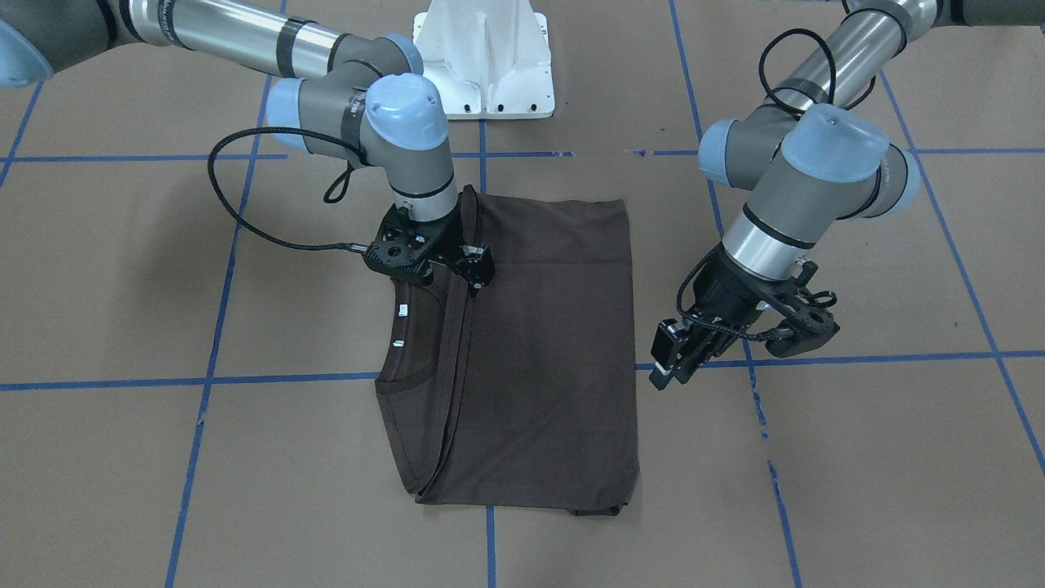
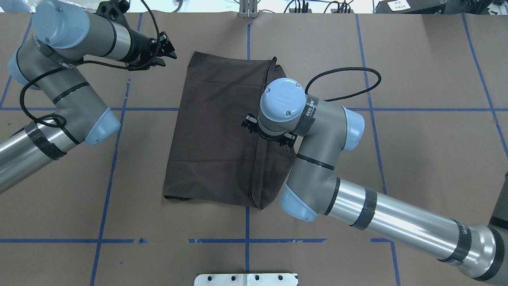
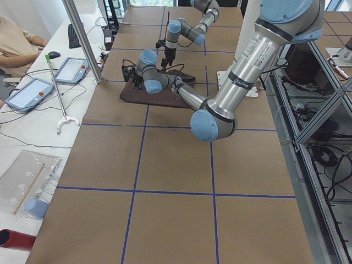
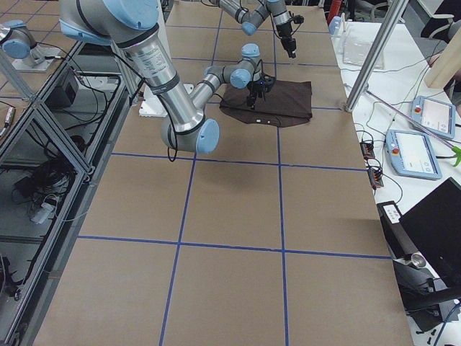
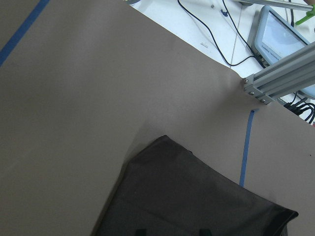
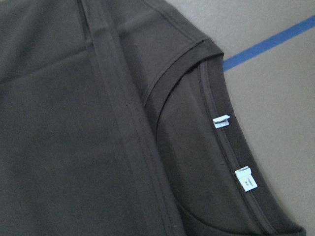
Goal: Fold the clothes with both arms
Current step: 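Push the shirt's side edge inward with the right gripper while the left gripper waits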
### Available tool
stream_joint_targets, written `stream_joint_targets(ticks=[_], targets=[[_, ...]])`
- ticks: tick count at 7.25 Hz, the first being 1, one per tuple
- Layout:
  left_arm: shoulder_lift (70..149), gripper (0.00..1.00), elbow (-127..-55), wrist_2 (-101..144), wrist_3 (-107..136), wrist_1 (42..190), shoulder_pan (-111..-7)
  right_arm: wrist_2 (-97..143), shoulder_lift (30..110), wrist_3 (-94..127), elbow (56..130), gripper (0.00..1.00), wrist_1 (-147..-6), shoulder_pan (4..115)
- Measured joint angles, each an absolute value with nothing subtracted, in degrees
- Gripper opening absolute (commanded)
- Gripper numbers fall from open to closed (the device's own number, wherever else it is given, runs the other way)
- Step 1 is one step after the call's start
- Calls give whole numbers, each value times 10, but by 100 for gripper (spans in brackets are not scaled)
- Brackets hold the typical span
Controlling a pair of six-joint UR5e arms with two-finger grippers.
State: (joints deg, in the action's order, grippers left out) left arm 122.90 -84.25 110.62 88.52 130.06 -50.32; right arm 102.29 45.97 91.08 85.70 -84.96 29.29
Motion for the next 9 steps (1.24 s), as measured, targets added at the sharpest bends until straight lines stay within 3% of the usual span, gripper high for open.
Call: stream_joint_targets(ticks=[3, 9], targets=[[1225, 47, -842, 1108, 887, 1302, -504, 1025, 397, 795, 821, 100, -978, 249], [1224, 47, -842, 1108, 888, 1302, -502, 1027, 414, 783, 835, 100, -1023, 226]])
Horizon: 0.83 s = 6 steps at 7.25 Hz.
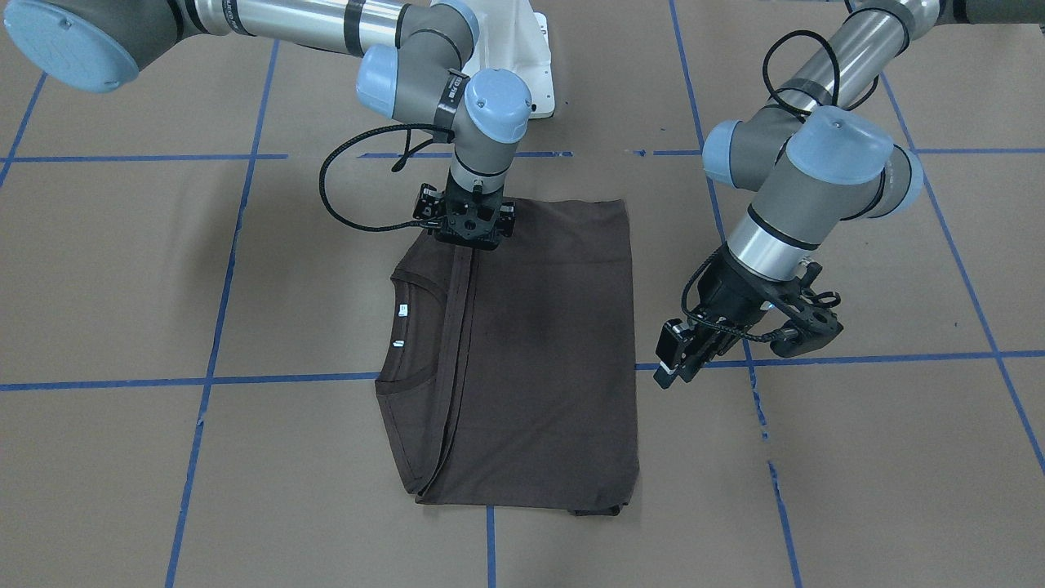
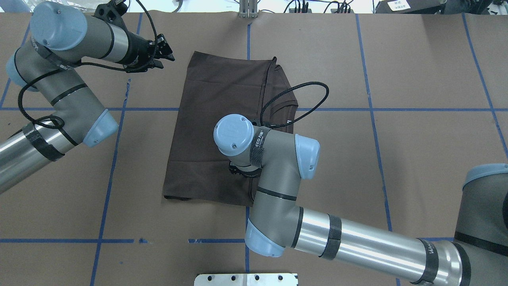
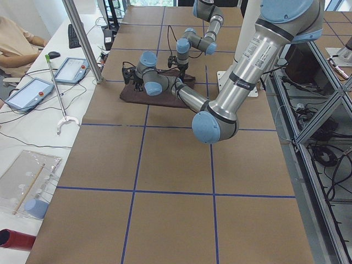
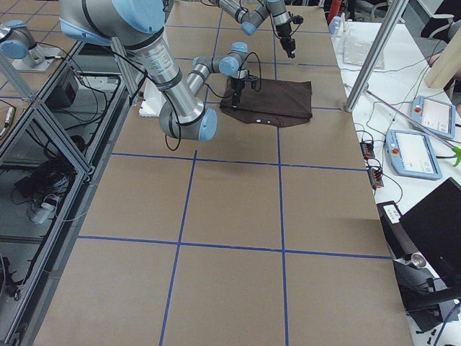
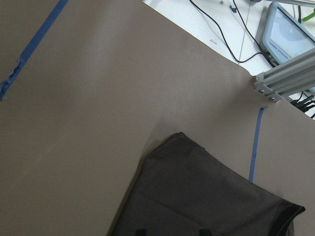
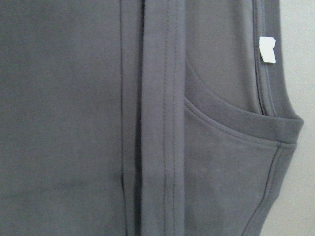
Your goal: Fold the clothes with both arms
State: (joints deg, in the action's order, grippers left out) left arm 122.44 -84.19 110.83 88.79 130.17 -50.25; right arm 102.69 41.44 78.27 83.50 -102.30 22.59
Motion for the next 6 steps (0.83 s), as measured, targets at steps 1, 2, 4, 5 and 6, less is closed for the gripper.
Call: stream_joint_targets(ticks=[1, 2, 4, 5, 6], targets=[[1225, 47, -842, 1108, 888, 1302, -502, 1027, 436, 783, 854, 100, -1025, 226], [1225, 47, -842, 1109, 888, 1302, -502, 1027, 470, 779, 889, 100, -1026, 226], [1225, 47, -842, 1109, 888, 1302, -502, 1026, 531, 747, 966, 100, -1056, 227], [1224, 47, -842, 1109, 888, 1302, -502, 1024, 554, 730, 993, 100, -1075, 230], [1225, 47, -842, 1108, 887, 1302, -502, 1022, 578, 721, 1023, 100, -1084, 230]])
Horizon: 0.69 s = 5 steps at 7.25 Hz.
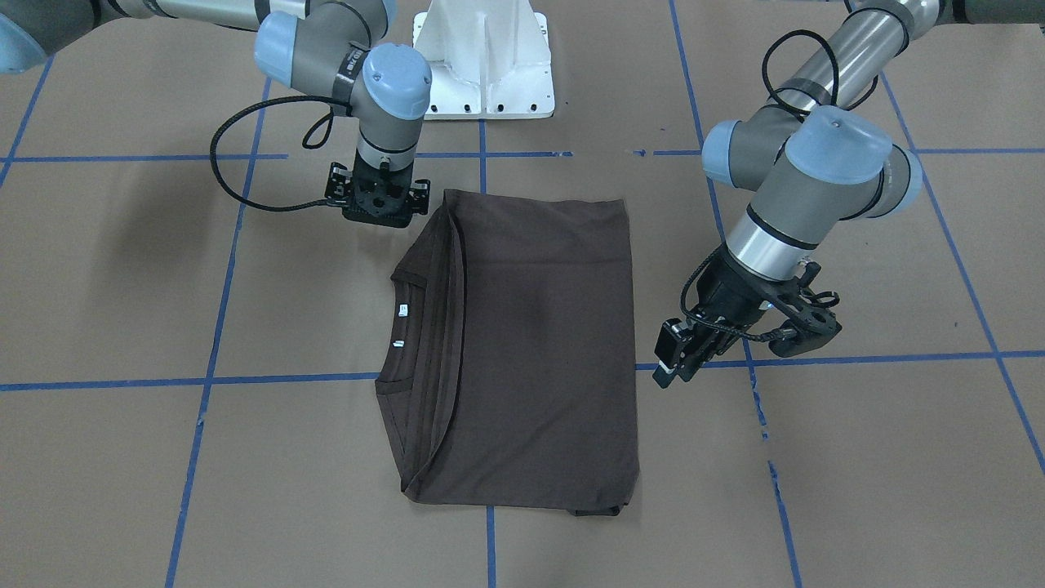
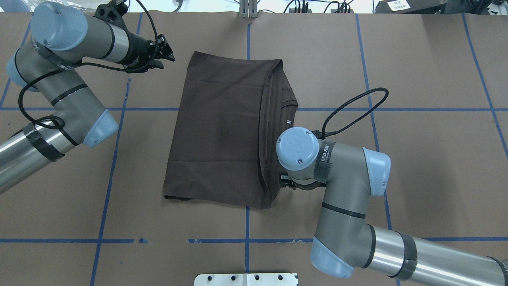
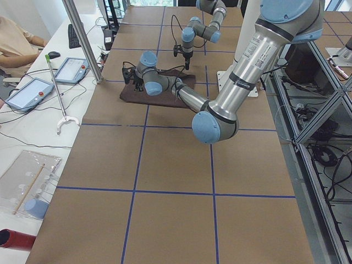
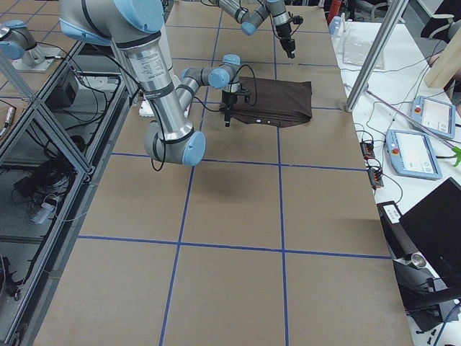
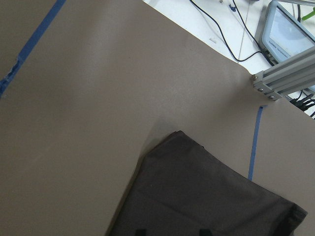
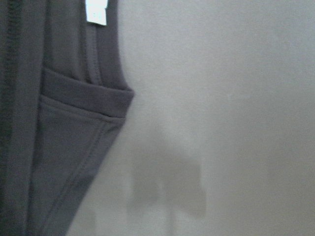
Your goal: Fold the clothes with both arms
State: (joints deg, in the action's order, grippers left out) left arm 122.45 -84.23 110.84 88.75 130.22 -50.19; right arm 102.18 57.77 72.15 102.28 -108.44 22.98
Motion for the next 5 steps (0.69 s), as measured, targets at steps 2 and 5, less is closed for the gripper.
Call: stream_joint_targets(ticks=[2, 5], targets=[[1225, 47, -843, 1108, 887, 1307, -502, 1018, 570, 720, 1043, 100, -1085, 228], [1225, 47, -845, 1109, 886, 1309, -503, 1011, 495, 732, 971, 100, -1032, 230]])
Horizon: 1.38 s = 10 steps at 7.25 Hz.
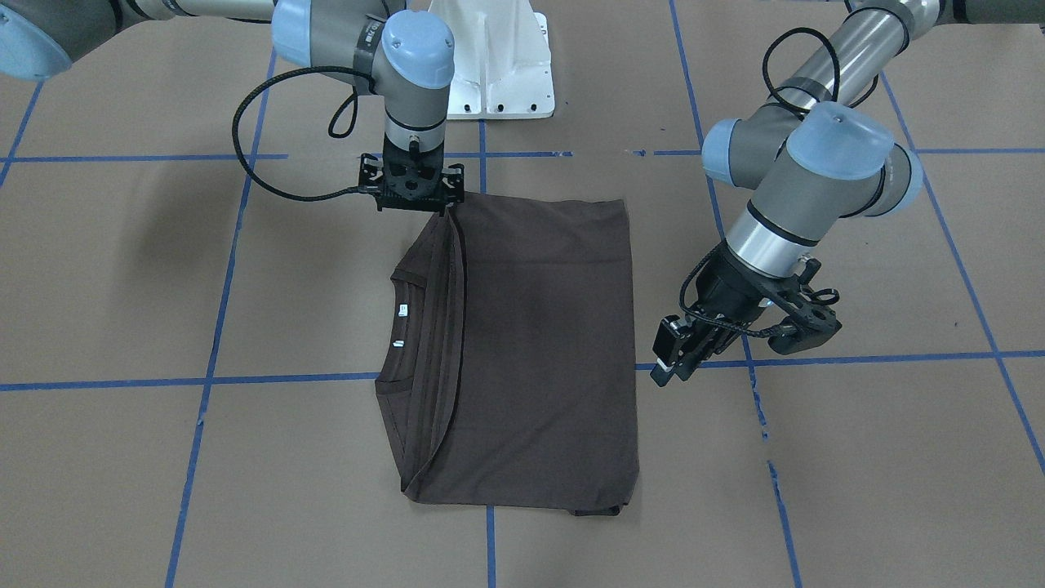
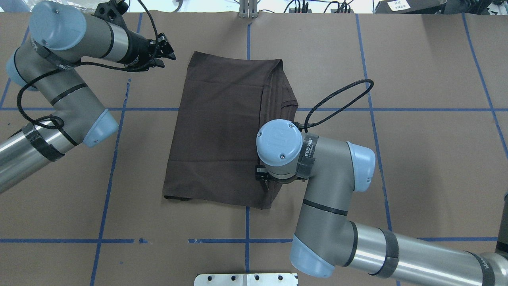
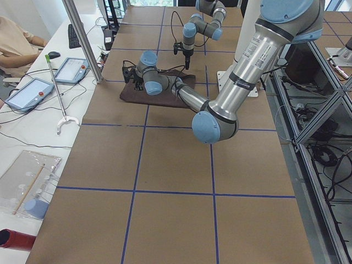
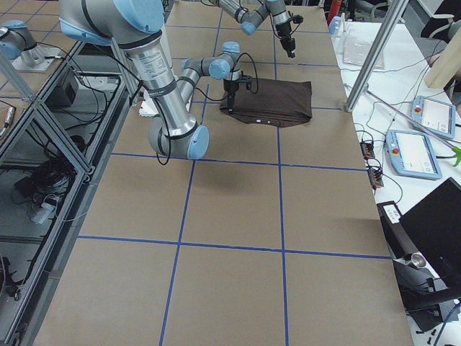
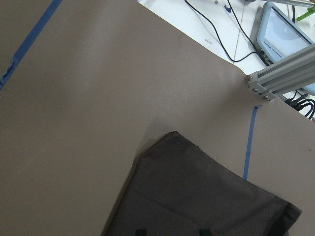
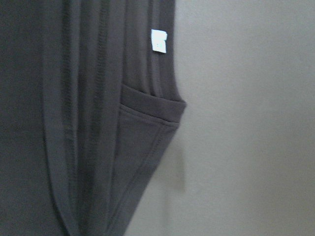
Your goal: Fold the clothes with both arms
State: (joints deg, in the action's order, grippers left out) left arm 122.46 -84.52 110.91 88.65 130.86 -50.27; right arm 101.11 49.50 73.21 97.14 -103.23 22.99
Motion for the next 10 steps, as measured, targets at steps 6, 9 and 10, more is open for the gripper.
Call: stream_joint_targets(ticks=[6, 9, 10], targets=[[1221, 47, -859, 1110, 889, 1305, -504, 1026, 469, 723, 862, 100, -975, 265], [1221, 47, -863, 1110, 889, 1303, -504, 1032, 551, 726, 968, 100, -981, 275], [1221, 47, -865, 1111, 889, 1302, -504, 1031, 544, 756, 983, 100, -985, 271]])
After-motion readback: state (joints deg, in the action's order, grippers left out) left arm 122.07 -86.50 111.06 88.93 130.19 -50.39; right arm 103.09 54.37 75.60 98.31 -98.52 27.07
